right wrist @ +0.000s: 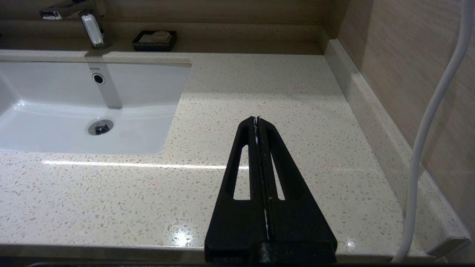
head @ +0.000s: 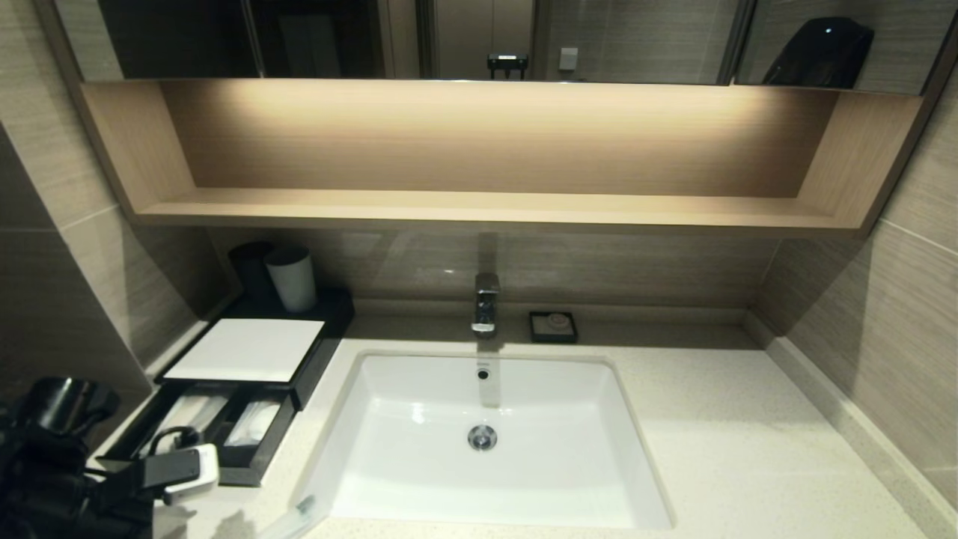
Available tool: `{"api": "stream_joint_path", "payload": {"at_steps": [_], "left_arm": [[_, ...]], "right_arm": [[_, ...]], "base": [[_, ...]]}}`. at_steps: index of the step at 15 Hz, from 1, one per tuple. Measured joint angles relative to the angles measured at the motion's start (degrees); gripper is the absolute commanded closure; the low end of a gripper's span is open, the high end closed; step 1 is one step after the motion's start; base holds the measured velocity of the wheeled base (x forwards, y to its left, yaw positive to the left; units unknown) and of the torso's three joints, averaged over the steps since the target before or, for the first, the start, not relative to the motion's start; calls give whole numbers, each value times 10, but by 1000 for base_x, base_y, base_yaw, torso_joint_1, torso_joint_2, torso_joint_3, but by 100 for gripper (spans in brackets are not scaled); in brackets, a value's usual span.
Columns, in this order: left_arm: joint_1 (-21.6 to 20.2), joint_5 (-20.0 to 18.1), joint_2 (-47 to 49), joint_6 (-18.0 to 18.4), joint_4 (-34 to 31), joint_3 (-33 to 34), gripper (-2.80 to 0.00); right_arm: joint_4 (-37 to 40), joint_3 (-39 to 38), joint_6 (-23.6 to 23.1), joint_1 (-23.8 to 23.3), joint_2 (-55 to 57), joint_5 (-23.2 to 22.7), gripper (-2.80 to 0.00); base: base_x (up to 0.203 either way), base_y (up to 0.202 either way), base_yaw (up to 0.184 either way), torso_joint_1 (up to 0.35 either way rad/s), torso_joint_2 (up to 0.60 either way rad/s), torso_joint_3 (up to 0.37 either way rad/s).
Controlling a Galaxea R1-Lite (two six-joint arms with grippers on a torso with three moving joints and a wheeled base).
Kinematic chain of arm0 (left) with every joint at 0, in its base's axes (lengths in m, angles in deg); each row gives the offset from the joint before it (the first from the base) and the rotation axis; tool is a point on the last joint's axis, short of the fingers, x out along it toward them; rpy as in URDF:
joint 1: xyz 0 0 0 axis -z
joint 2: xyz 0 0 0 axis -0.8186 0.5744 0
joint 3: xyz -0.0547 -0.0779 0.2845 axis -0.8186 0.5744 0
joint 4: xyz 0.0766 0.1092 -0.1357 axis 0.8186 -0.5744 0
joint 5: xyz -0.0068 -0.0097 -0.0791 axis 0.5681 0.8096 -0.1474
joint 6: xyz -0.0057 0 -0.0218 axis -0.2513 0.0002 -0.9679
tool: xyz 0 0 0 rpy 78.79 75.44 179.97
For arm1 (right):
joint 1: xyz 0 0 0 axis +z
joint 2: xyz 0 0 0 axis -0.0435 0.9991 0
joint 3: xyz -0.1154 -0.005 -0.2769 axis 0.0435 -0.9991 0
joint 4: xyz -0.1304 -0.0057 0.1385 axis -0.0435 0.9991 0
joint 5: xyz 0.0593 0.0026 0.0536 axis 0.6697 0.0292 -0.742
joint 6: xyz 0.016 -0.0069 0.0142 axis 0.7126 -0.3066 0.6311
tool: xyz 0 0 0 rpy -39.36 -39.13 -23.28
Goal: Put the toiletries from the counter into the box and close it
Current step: Pick up the bathroom toiletry
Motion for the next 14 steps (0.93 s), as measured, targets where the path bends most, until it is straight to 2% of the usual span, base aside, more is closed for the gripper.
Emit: {"api": "stream_joint_path", "payload": {"at_steps": [14], "left_arm": [[14, 2, 31, 1, 37, 4, -280]], "right_arm": [[0, 0, 0, 0, 0, 0, 0]], "base": [[0, 0, 0, 0, 0, 0]]}}
